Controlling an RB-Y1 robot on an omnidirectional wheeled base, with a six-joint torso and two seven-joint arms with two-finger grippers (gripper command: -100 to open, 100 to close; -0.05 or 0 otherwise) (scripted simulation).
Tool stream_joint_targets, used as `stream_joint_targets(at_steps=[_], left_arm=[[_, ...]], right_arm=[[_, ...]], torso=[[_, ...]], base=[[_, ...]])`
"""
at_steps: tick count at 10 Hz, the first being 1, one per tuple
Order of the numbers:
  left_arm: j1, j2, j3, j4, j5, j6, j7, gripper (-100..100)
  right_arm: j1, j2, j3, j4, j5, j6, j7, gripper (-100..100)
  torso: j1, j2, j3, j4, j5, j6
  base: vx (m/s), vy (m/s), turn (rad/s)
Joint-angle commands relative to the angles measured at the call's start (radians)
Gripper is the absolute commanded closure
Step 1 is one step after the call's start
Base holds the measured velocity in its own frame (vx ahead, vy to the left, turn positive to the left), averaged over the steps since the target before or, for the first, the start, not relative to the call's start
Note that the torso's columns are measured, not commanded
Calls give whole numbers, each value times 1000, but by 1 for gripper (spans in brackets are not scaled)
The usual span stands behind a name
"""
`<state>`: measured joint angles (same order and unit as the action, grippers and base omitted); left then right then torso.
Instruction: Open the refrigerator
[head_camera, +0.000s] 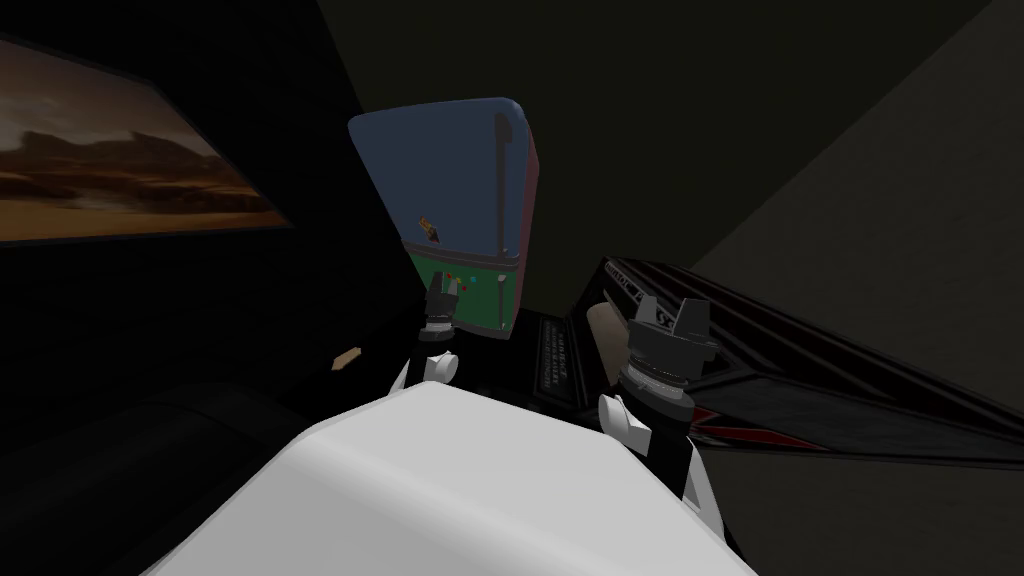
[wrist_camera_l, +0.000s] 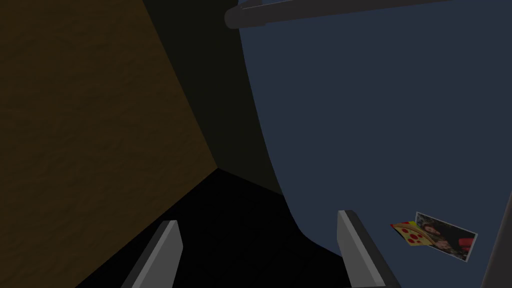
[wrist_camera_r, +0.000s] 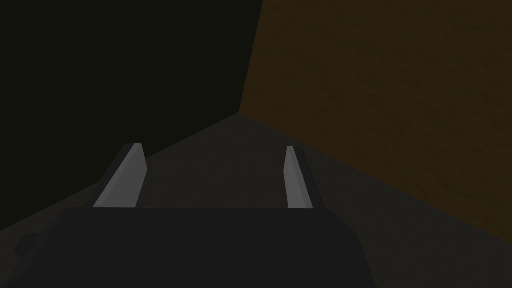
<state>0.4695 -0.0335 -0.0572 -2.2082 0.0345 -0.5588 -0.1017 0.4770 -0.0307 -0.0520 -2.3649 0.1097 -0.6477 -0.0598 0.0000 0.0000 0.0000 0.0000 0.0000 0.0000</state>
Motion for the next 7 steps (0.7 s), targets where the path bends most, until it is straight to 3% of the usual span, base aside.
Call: stream_joint_targets(at_steps=[1,7], left_arm=[[0,0,0,0,0,0,0,0],[0,0,0,0,0,0,0,0]], right_arm=[[0,0,0,0,0,0,0,0],[0,0,0,0,0,0,0,0]], torso=[[0,40,-82,41,0,0],[0,470,-939,470,0,0]], base=[[0,0,0],[0,0,0]])
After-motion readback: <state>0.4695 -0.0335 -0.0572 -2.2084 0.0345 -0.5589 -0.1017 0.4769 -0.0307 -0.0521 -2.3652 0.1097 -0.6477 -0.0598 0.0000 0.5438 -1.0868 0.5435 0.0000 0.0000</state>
